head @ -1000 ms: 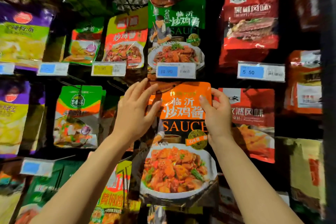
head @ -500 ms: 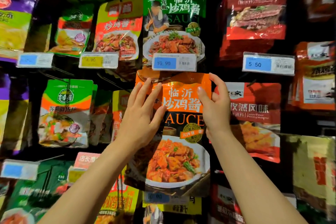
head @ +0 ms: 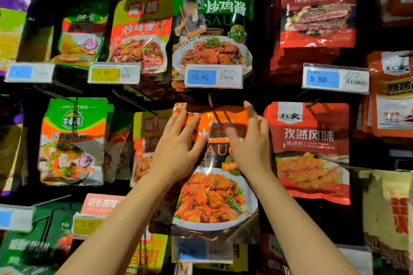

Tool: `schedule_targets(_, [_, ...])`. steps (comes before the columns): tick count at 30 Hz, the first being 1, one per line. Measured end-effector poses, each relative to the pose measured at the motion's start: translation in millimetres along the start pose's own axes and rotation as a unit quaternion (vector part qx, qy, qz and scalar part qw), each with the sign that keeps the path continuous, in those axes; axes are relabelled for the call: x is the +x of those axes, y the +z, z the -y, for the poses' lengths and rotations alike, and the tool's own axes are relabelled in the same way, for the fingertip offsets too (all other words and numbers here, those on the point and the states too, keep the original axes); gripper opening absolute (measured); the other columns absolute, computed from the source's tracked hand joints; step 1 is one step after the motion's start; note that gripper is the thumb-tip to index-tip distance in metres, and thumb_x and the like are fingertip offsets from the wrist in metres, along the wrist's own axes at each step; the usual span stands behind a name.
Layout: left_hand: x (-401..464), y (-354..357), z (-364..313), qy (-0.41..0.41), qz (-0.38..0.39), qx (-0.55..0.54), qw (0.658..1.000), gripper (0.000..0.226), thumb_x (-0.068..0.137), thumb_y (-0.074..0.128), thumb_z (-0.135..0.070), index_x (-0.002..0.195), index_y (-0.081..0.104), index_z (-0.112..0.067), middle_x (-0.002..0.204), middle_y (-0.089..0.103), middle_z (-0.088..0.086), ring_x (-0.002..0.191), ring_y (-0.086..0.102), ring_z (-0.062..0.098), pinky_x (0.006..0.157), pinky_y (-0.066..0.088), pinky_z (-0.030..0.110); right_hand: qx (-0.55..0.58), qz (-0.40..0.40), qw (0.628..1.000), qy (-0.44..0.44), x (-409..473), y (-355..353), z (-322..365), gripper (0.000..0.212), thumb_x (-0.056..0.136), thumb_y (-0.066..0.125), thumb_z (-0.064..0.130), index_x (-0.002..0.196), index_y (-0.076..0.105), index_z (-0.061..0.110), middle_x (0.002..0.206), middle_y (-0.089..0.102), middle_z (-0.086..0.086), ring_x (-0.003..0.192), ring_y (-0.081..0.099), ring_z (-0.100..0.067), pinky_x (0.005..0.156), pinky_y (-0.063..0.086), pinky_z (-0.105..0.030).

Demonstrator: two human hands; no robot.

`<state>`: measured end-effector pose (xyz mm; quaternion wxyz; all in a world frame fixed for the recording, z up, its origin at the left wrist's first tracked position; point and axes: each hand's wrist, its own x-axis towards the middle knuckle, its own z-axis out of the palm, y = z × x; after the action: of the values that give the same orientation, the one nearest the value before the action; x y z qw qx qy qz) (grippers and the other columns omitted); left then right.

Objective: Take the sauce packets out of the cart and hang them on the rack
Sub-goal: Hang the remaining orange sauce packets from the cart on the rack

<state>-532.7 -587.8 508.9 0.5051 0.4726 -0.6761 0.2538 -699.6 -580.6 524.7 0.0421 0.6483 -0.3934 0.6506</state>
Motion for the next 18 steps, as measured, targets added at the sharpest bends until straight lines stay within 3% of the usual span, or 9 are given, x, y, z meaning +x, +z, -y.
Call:
schedule_targets(2, [3.2, 10.9, 7.9, -0.011, 0.016, 0.033, 0.999, 0.074, 0.079, 0.013, -0.068, 0.144, 0.023, -0.034, 0.156, 0.010, -0.004, 0.143, 0.003, 0.015, 0.112, 0.020, 0.039, -0.154, 0.031, 0.985, -0.068, -16.6, 6.0, -1.9, 0.075, 0.081, 0.049, 0.065, 0.144, 0.017, 0.039, 0.153, 0.013, -0.007, 0.138, 0.023, -0.026, 0.103, 0.034, -0.039])
schedule_targets(3, [3.8, 17.0, 11.9, -0.022, 0.027, 0.048, 0.998, 0.074, 0.079, 0.011, -0.068, 0.144, 0.023, -0.034, 0.156, 0.011, -0.003, 0.143, 0.004, 0.016, 0.110, 0.027, 0.044, -0.223, 0.042, 0.969, -0.101, -25.5, 9.6, -4.4, 0.079, 0.077, 0.048, 0.071, 0.143, 0.019, 0.039, 0.154, 0.013, -0.010, 0.141, 0.016, -0.032, 0.108, 0.030, -0.045])
schedule_targets(6, [-4.8, 31.1, 24.3, -0.018, 0.059, 0.054, 0.997, 0.071, 0.082, 0.015, -0.065, 0.144, 0.023, -0.032, 0.156, 0.013, 0.002, 0.142, 0.014, 0.023, 0.101, 0.038, 0.052, -0.350, 0.070, 0.920, -0.162, -33.5, 17.9, -22.0, 0.082, 0.065, 0.050, 0.078, 0.133, 0.043, 0.032, 0.144, 0.040, -0.011, 0.136, 0.027, -0.045, 0.099, 0.038, -0.058])
schedule_targets(8, [-23.2, 41.2, 34.2, 0.051, 0.091, 0.068, 0.992, 0.069, 0.084, 0.024, -0.067, 0.145, 0.019, -0.034, 0.157, 0.007, 0.005, 0.142, 0.014, 0.028, 0.102, 0.037, 0.052, -0.402, 0.118, 0.897, -0.144, -30.5, 20.7, -40.9, 0.088, 0.065, 0.050, 0.079, 0.137, 0.040, 0.031, 0.148, 0.036, -0.011, 0.140, 0.019, -0.042, 0.104, 0.033, -0.059])
schedule_targets(10, [-43.2, 53.0, 44.6, 0.115, 0.116, 0.132, 0.978, 0.071, 0.084, 0.026, -0.071, 0.146, 0.013, -0.038, 0.157, 0.002, 0.003, 0.143, 0.007, 0.029, 0.100, 0.034, 0.056, -0.394, 0.169, 0.898, -0.102, -29.5, 25.9, -59.5, 0.087, 0.074, 0.044, 0.076, 0.146, 0.019, 0.036, 0.156, 0.018, -0.009, 0.145, 0.003, -0.032, 0.112, 0.017, -0.055])
schedule_targets(12, [-49.6, 61.3, 51.9, 0.119, 0.124, 0.167, 0.971, 0.072, 0.084, 0.026, -0.071, 0.146, 0.010, -0.038, 0.157, 0.004, 0.002, 0.143, 0.005, 0.029, 0.101, 0.030, 0.061, -0.369, 0.172, 0.910, -0.075, -32.8, 34.6, -67.1, 0.083, 0.079, 0.042, 0.072, 0.147, 0.008, 0.038, 0.158, 0.009, -0.008, 0.146, -0.001, -0.027, 0.114, 0.010, -0.052])
schedule_targets(14, [-44.9, 66.0, 56.8, 0.120, 0.135, 0.180, 0.967, 0.071, 0.084, 0.022, -0.071, 0.146, 0.009, -0.038, 0.156, 0.006, 0.002, 0.142, 0.008, 0.030, 0.103, 0.026, 0.063, -0.366, 0.173, 0.912, -0.066, -34.4, 42.0, -65.5, 0.081, 0.082, 0.040, 0.068, 0.147, 0.002, 0.037, 0.158, 0.003, -0.008, 0.145, -0.001, -0.026, 0.114, 0.008, -0.051])
schedule_targets(18, [-40.1, 63.9, 51.8, 0.108, 0.168, 0.207, 0.958, 0.074, 0.083, 0.021, -0.070, 0.146, 0.018, -0.032, 0.154, 0.016, 0.008, 0.139, 0.020, 0.036, 0.097, 0.036, 0.059, -0.360, 0.186, 0.913, -0.043, -35.3, 45.1, -66.0, 0.081, 0.085, 0.043, 0.063, 0.147, -0.001, 0.035, 0.158, -0.003, -0.009, 0.145, 0.000, -0.029, 0.115, 0.013, -0.051])
